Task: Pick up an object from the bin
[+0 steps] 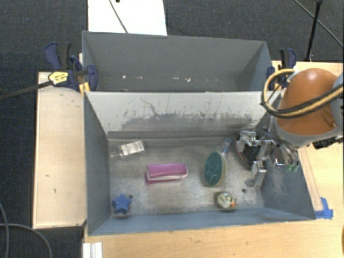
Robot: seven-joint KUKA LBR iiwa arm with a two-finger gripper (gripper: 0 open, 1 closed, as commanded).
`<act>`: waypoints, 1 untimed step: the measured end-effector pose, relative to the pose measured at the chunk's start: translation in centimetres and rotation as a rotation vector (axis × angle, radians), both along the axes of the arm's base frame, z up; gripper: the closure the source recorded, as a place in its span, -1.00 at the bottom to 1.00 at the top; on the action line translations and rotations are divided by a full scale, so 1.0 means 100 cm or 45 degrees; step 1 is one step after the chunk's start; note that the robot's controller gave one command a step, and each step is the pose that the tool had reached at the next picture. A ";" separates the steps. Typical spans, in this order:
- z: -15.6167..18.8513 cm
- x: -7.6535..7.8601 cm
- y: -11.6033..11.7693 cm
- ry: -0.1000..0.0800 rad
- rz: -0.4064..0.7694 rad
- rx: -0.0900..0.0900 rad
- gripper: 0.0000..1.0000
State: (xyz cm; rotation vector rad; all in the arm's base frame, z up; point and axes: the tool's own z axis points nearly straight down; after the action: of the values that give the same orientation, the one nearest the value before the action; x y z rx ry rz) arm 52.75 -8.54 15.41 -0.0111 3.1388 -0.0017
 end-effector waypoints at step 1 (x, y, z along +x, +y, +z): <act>-0.085 0.016 0.060 0.001 0.316 0.004 -1.00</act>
Offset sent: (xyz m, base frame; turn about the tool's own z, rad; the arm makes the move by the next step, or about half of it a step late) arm 0.0151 0.0586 -0.0841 -0.2482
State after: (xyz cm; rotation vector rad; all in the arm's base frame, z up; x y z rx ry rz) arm 54.33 -2.51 6.95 -0.3993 3.1137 0.0034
